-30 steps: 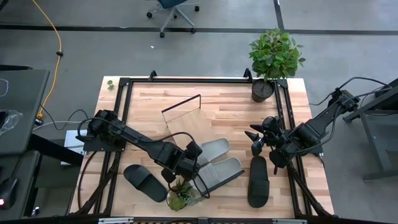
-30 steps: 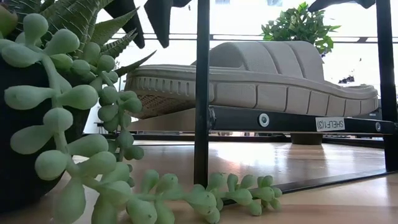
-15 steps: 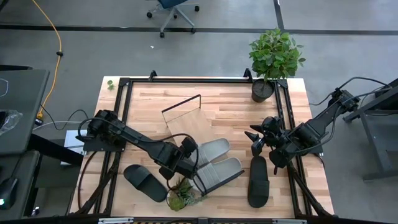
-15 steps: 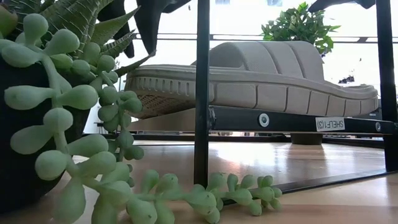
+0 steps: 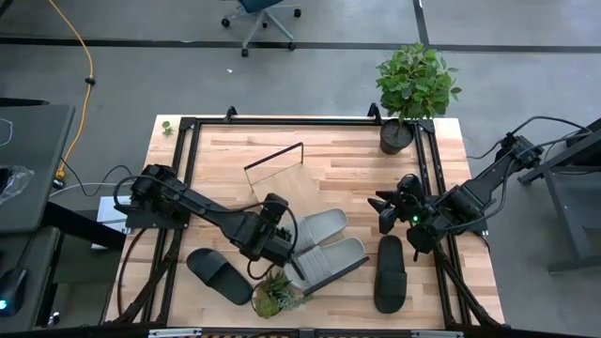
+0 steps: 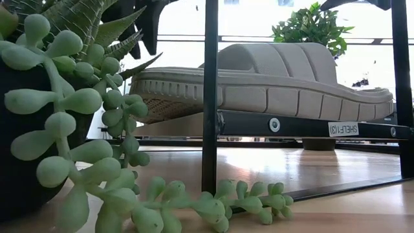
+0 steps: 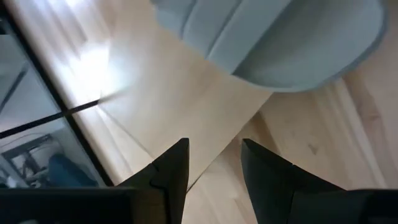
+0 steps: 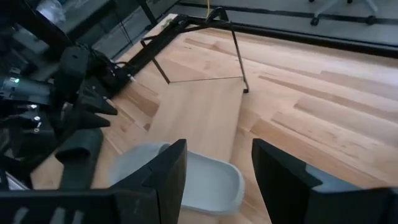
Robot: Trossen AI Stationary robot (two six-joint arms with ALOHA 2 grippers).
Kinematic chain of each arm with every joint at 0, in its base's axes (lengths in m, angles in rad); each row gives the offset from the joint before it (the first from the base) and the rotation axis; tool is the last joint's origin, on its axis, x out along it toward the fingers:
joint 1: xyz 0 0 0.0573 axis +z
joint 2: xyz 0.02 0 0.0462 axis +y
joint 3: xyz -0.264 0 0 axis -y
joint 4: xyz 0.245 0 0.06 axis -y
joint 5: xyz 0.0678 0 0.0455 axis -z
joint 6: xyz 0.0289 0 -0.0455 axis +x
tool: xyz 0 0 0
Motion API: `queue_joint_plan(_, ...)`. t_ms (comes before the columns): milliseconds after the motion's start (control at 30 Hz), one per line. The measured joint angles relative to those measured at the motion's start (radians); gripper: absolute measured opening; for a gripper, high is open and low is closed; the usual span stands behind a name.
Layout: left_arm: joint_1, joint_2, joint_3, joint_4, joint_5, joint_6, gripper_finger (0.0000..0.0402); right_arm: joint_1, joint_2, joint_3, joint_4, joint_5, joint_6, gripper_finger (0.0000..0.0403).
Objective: Pick and place slides into the shelf
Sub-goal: Put the right black slipper on the shelf
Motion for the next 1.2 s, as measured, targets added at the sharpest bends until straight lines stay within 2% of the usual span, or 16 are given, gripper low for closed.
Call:
queue_joint_plan(267, 0.06, -0.135, 0.03, 0.011, -0.031, -0.042, 0.0133, -0.035, 0.0, 0.0, 0.071, 0.007, -0.075, 0.0172)
queue_joint_plan(367, 0.092, -0.201, 0.055, 0.002, 0.006, -0.043, 0.0133, -0.049, -0.001, 0.0, 0.107, -0.021, -0.147, 0.0172)
queue_joint_plan(567, 0.131, -0.349, 0.1, 0.002, 0.081, -0.051, 0.0133, -0.061, -0.026, 0.0, 0.166, -0.179, -0.29, 0.0172)
queue_joint_plan(633, 0.137, -0.394, 0.111, 0.005, 0.102, -0.052, 0.0133, -0.061, -0.042, 0.0, 0.182, -0.203, -0.315, 0.0172)
queue_joint_plan(933, 0.141, -0.564, 0.113, 0.007, 0.162, -0.164, 0.0133, -0.061, -0.11, 0.0, 0.203, -0.302, -0.334, 0.0172)
queue_joint_plan(1200, 0.14, -0.611, 0.113, -0.033, 0.27, -0.276, 0.0133, -0.082, -0.119, 0.0, 0.229, -0.323, -0.334, 0.0172)
